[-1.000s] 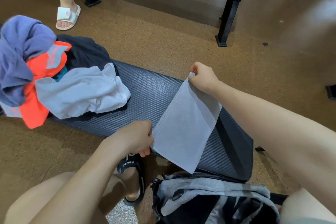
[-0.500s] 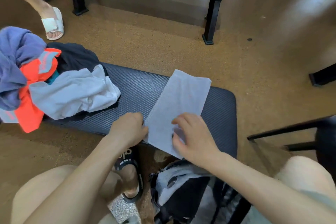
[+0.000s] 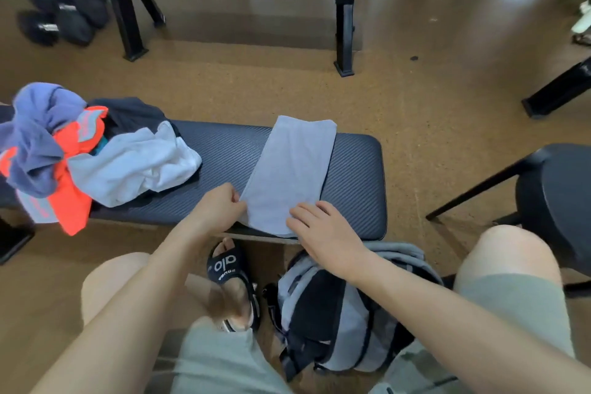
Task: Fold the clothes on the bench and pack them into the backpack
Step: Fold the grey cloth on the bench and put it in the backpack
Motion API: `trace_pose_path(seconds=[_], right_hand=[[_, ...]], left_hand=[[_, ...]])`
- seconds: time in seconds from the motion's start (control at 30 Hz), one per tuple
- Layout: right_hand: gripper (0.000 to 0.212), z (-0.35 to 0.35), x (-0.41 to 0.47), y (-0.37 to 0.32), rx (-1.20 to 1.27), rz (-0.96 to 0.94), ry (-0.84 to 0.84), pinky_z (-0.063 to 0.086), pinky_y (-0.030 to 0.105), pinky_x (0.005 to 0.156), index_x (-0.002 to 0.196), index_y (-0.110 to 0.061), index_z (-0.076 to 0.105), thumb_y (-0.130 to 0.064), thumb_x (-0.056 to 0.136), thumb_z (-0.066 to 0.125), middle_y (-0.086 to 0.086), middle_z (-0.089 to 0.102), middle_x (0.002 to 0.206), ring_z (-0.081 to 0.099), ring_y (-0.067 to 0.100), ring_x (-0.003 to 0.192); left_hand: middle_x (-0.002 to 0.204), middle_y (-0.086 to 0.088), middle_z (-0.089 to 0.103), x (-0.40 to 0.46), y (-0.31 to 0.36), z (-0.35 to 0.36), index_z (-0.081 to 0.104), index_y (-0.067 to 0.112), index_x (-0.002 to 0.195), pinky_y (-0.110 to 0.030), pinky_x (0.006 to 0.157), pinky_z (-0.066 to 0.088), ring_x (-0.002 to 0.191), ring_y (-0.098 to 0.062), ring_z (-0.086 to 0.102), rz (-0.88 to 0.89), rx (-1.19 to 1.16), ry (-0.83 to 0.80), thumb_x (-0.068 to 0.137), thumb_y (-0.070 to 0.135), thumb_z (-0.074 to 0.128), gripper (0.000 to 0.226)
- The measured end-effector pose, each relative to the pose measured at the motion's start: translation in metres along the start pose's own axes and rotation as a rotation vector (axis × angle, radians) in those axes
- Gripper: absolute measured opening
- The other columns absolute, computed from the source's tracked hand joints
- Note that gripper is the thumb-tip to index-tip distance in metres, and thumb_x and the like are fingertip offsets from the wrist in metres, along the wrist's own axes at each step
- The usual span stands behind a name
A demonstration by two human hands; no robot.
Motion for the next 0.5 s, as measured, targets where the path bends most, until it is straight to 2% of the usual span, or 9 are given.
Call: trace_pose_path(seconds=[0.07, 0.13, 0.2, 0.27, 0.37, 0.43, 0.5], right_hand=[[0.021, -0.002, -0.007, 0.005, 0.032, 0.013, 0.033, 0.037, 0.038, 0.101, 0.109, -0.017, 0.058, -0.009, 0.093, 0.047, 0.0, 0.06, 0.113, 0.056, 0.023, 0.109], [0.02, -0.006, -0.019, 0.011, 0.057, 0.019, 0.056, 0.035, 0.036, 0.104, 0.108, -0.017, 0.059, -0.01, 0.093, 0.046, -0.001, 0.061, 0.11, 0.057, 0.022, 0.108], [0.021, -0.011, -0.031, 0.018, 0.057, 0.013, 0.079, 0.034, 0.035, 0.106, 0.108, -0.015, 0.061, -0.01, 0.094, 0.046, 0.001, 0.063, 0.11, 0.059, 0.024, 0.109], [0.021, -0.016, -0.04, 0.022, 0.057, -0.007, 0.096, 0.033, 0.037, 0.108, 0.11, -0.014, 0.063, -0.009, 0.093, 0.05, 0.002, 0.065, 0.114, 0.059, 0.025, 0.112], [0.024, -0.018, -0.045, 0.02, 0.029, -0.054, 0.071, 0.037, 0.04, 0.107, 0.11, -0.012, 0.06, -0.007, 0.092, 0.046, 0.004, 0.062, 0.118, 0.056, 0.027, 0.116], [0.029, -0.019, -0.044, 0.016, -0.003, -0.074, 0.05, 0.038, 0.039, 0.103, 0.11, -0.012, 0.057, -0.006, 0.088, 0.039, 0.006, 0.058, 0.116, 0.054, 0.028, 0.112], [0.032, -0.023, -0.041, 0.018, -0.004, -0.045, 0.051, 0.039, 0.037, 0.094, 0.113, -0.013, 0.055, -0.006, 0.085, 0.043, 0.005, 0.055, 0.109, 0.053, 0.026, 0.101]], left_hand=[[0.075, -0.008, 0.057, -0.008, 0.0, 0.005, 0.047, 0.012, 0.079, -0.035, 0.066, 0.055, 0.07, -0.02, 0.056, -0.028, -0.224, -0.101, 0.088, 0.013, 0.064, 0.019], [0.069, -0.01, 0.044, -0.02, 0.002, 0.015, 0.041, 0.013, 0.079, -0.041, 0.072, 0.062, 0.059, -0.016, 0.049, -0.06, -0.456, -0.186, 0.087, 0.0, 0.063, 0.028], [0.073, -0.01, 0.042, -0.03, 0.005, 0.024, 0.037, 0.015, 0.091, -0.036, 0.064, 0.062, 0.057, -0.014, 0.046, -0.095, -0.589, -0.206, 0.088, -0.005, 0.063, 0.033], [0.077, -0.013, 0.047, -0.038, 0.009, 0.033, 0.037, 0.013, 0.101, -0.026, 0.06, 0.058, 0.062, -0.016, 0.049, -0.072, -0.589, -0.252, 0.091, -0.005, 0.06, 0.031], [0.081, -0.014, 0.052, -0.046, 0.016, 0.043, 0.049, 0.006, 0.107, -0.022, 0.06, 0.053, 0.063, -0.016, 0.056, -0.016, -0.516, -0.284, 0.096, -0.002, 0.052, 0.014], [0.085, -0.014, 0.052, -0.049, 0.017, 0.046, 0.058, 0.004, 0.103, -0.018, 0.055, 0.049, 0.059, -0.013, 0.057, -0.021, -0.498, -0.249, 0.098, 0.0, 0.049, 0.01], [0.084, -0.013, 0.05, -0.05, 0.014, 0.047, 0.061, 0.002, 0.104, -0.016, 0.049, 0.047, 0.062, -0.015, 0.054, -0.053, -0.529, -0.229, 0.1, -0.001, 0.047, 0.015]])
Point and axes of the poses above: each hand's wrist, its own x-axis towards the middle knuckle, its own z-axis out of the palm, y = z × x, the point moved 8 cm from there along x, towards the middle knuckle
